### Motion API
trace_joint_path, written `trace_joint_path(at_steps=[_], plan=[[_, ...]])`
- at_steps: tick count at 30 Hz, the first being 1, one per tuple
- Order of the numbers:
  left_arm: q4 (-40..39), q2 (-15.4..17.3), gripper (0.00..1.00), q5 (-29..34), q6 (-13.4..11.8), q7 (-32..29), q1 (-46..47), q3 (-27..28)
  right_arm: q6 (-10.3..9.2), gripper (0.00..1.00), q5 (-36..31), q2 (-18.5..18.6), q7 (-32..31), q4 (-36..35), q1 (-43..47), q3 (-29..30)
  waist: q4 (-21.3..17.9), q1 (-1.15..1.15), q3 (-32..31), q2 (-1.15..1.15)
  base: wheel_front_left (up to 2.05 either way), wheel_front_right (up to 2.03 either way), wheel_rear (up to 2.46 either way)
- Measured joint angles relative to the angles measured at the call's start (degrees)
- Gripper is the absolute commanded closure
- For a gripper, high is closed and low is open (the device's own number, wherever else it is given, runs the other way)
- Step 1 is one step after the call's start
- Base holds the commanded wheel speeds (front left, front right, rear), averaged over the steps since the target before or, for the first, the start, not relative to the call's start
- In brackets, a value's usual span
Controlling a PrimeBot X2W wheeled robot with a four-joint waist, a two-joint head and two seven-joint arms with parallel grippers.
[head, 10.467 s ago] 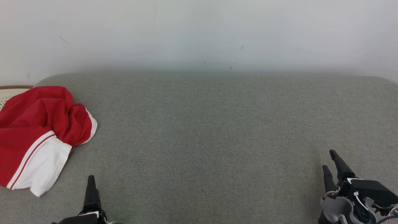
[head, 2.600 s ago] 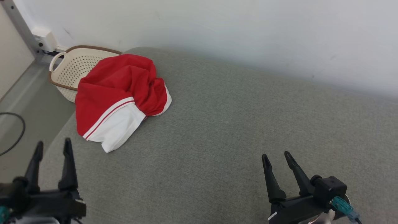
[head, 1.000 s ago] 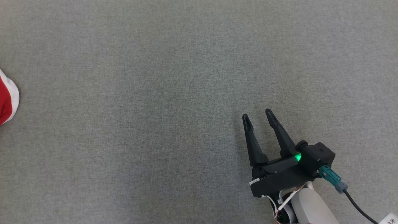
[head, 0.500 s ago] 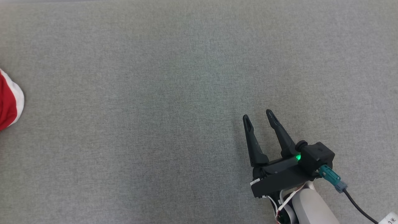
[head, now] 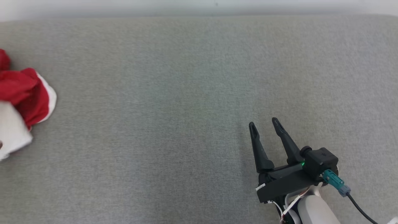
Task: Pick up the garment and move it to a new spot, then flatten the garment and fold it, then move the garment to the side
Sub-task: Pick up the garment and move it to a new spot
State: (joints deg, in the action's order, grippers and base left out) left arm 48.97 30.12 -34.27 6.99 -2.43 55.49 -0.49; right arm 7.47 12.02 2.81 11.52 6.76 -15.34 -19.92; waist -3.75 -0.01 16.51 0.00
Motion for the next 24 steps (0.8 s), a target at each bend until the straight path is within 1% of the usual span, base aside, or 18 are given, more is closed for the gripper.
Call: trace_joint_path(at_steps=[2, 5, 7, 11, 14, 18, 24], plan=[[-2.0, -0.8, 1.00, -1.6, 0.1, 1.5, 1.0, 0.2, 0.00, 0.00, -0.1, 0.0, -0.4, -0.1, 0.3, 0.5, 0.7, 0.00, -0.8, 0.00, 0.00, 0.00, 0.00], [-5.3, -1.9, 1.00, -3.6, 0.4, 2.0, 2.0, 0.0, 0.00, 0.00, -0.3, 0.0, -0.7, -0.2, 1.0, 1.3, 1.6, 0.00, -2.0, 0.00, 0.00, 0.00, 0.00], [-8.3, -2.0, 1.00, -4.4, 0.4, 2.1, 2.3, -1.0, 0.00, 0.00, -0.3, 0.0, -0.8, -0.3, 1.1, 1.7, 2.1, 0.00, -2.8, 0.00, 0.00, 0.00, 0.00], [-14.8, -1.9, 1.00, -6.2, 0.4, 1.4, 3.1, -2.9, 0.00, 0.00, -0.2, 0.0, -0.8, -0.3, 2.1, 2.0, 2.7, 0.00, -4.4, 0.00, 0.00, 0.00, 0.00], [-19.7, -2.3, 1.00, -7.7, 0.5, -0.3, 3.5, -3.8, 0.00, 0.00, 0.1, 0.0, -0.6, -0.3, 2.2, 2.1, 2.6, 0.00, -5.4, 0.00, 0.00, 0.00, 0.00], [-26.1, -2.5, 1.00, -8.6, 0.4, -2.4, 3.4, -4.6, 0.00, 0.00, 0.7, 0.0, -0.1, 0.0, 3.1, 2.1, 1.4, 0.00, -6.1, 0.00, 0.00, 0.00, 0.00], [-34.7, -3.5, 1.00, -9.5, -1.2, -6.0, 2.2, -5.9, 0.00, 0.00, 1.4, 0.0, 0.7, 0.1, 3.5, 2.5, -2.0, 0.00, -6.5, 0.00, 0.00, 0.00, 0.00]])
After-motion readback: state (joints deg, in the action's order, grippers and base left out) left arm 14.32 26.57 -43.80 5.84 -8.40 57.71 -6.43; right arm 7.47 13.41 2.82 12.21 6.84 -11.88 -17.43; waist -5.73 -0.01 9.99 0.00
